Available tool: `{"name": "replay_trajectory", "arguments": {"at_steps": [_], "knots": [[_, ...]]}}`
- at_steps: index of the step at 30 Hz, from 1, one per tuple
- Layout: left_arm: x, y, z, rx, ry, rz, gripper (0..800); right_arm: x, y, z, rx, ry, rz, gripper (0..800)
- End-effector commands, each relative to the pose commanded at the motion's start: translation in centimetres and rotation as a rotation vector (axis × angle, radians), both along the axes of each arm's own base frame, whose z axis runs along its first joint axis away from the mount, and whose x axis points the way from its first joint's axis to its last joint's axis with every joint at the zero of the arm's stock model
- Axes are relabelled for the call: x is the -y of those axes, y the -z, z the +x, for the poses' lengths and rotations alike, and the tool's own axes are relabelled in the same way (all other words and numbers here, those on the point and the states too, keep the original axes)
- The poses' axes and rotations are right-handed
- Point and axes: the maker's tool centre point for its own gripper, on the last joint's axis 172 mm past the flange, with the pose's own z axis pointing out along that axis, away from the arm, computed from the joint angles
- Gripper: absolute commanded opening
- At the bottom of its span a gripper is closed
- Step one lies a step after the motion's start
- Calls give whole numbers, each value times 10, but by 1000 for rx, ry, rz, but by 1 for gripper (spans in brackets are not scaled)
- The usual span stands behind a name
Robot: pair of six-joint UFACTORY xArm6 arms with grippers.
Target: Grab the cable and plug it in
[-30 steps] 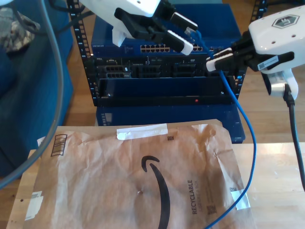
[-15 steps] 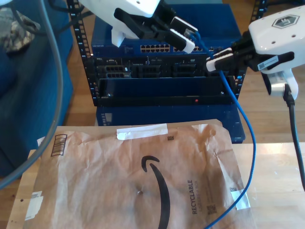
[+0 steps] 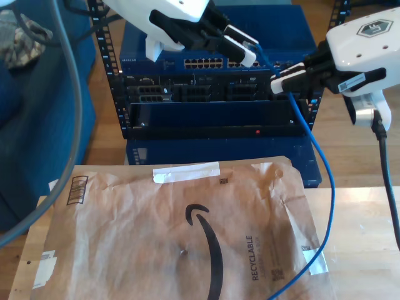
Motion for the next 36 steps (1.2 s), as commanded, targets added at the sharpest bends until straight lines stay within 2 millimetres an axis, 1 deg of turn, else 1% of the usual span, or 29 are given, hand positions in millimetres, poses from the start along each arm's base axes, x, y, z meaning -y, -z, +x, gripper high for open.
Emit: {"name": "replay_trajectory", "arguments": {"at_steps": [2,3,4,5,6,7,8,9,10,11,12,13,15,18,20,21,22,23,24,26,28,30,31,32,34,36], "knots": [[0,-1,0,2,-1,0,71,0,0,0,0,0,-2,12],[0,-1,0,2,-1,0,45,0,0,0,0,0,-2,14],[0,-1,0,2,-1,0,41,0,0,0,-1,-2,-1,20],[0,-1,0,2,-1,0,29,0,0,0,-1,-2,-1,42],[0,0,0,1,-1,1,25,0,1,-1,-2,-1,0,98],[0,0,0,1,-1,1,22,-2,1,-2,-5,-9,1,254],[0,0,0,1,-1,1,17,-5,2,-3,-7,-18,2,429],[0,1,0,-1,-1,1,14,-6,4,-3,-13,-23,3,554],[0,1,0,-1,-1,1,13,-6,4,-3,-10,-24,2,641],[0,1,0,-2,-2,2,13,-6,1,-3,-1,-21,1,698],[0,1,0,-6,-4,1,9,-5,-6,-2,25,-22,-3,766],[0,1,1,-13,-7,3,9,-4,-17,-1,67,-21,-11,798],[1,2,1,-28,-12,5,9,-1,-31,-4,122,-17,-40,798],[2,4,-2,-42,-1,5,9,14,-48,3,238,84,-108,798],[0,18,-3,-115,16,7,9,32,-45,10,316,137,-196,798],[-3,23,-6,-148,25,11,11,37,-46,10,359,142,-235,798],[-5,27,-8,-182,31,15,11,38,-48,9,388,140,-248,798],[-7,32,-8,-220,33,21,11,38,-52,6,411,138,-251,799],[-7,33,-9,-252,38,20,11,36,-56,2,429,137,-253,799],[-6,31,-16,-300,61,7,11,37,-64,-1,455,148,-256,799],[-9,28,-12,-337,65,-33,11,34,-71,-9,477,146,-257,799],[-15,23,-4,-371,63,-86,11,24,-79,-21,509,125,-253,799],[-17,20,-3,-387,70,-109,11,19,-80,-26,515,113,-247,799],[-18,16,-2,-401,68,-124,11,16,-82,-28,526,109,-245,798],[-22,16,5,-433,55,-141,11,5,-87,-32,556,83,-237,797],[-28,14,9,-461,48,-162,11,-6,-93,-31,583,77,-225,797]]}}
